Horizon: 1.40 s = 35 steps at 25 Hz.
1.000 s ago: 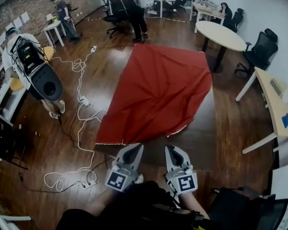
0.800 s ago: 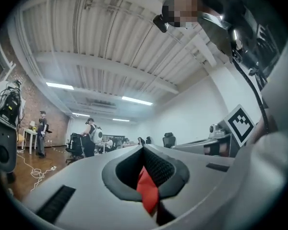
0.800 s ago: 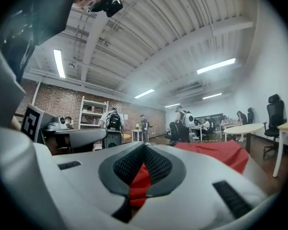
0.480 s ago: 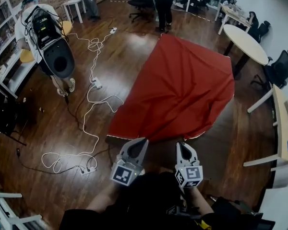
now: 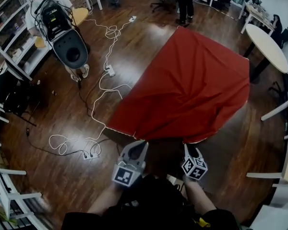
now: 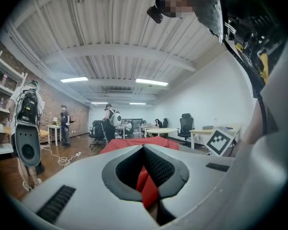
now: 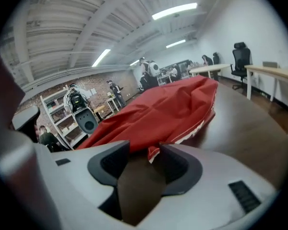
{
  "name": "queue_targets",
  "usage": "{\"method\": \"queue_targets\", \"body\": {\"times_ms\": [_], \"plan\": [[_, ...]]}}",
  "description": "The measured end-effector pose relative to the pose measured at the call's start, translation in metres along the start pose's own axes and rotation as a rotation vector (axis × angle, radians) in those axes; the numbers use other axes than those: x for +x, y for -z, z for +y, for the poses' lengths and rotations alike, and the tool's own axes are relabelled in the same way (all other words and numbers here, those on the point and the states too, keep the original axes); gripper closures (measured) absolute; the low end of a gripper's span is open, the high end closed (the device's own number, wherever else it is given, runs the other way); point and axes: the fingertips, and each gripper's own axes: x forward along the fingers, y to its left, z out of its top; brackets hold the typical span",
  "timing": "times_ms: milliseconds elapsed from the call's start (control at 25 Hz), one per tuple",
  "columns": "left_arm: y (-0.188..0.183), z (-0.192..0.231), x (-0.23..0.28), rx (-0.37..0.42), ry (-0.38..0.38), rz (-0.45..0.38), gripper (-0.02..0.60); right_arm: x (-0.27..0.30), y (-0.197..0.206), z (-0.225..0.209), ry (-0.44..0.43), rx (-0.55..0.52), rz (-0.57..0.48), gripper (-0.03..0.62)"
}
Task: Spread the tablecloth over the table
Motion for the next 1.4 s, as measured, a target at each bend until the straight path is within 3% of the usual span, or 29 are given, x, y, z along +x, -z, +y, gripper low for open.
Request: {"method": "queue_targets", "body": {"times_ms": [160, 480, 560, 640, 840, 1000, 1040, 1120, 1160, 1400], "plan": [[0.0, -0.02, 0.001, -0.003, -0.049, 0.039, 0.581, 0.02, 0.005, -0.02, -0.008, 0.109, 0.082, 0.376], [0.007, -0.007, -0.005, -0.005, -0.128, 0.082, 0.581, 0.053, 0.027, -0.018, -0.014, 0.257, 0.2, 0.39], [0.013, -0.009, -0.006, -0.014, -0.138, 0.094, 0.581, 0.047, 0.031, -0.018, -0.018, 0.267, 0.184, 0.39], [0.016, -0.012, -0.006, -0.022, -0.14, 0.105, 0.581, 0.043, 0.031, -0.022, -0.02, 0.277, 0.144, 0.345], [0.008, -0.02, 0.001, -0.007, -0.111, 0.111, 0.581, 0.047, 0.015, -0.038, -0.012, 0.31, 0.075, 0.341], [-0.001, -0.008, 0.004, -0.002, -0.115, 0.098, 0.581, 0.063, 0.007, -0.03, -0.017, 0.286, 0.101, 0.341], [-0.002, -0.004, 0.006, -0.001, -0.115, 0.095, 0.581, 0.068, 0.007, -0.028, -0.007, 0.28, 0.117, 0.359], [-0.003, 0.003, 0.01, 0.003, -0.116, 0.086, 0.581, 0.074, 0.009, -0.03, 0.018, 0.273, 0.136, 0.56], [-0.003, 0.004, 0.012, 0.004, -0.118, 0.081, 0.581, 0.074, 0.011, -0.032, 0.026, 0.264, 0.14, 0.586], [0.008, -0.017, 0.047, -0.003, -0.069, 0.071, 0.581, 0.054, 0.019, -0.063, 0.021, 0.248, 0.157, 0.588]]}}
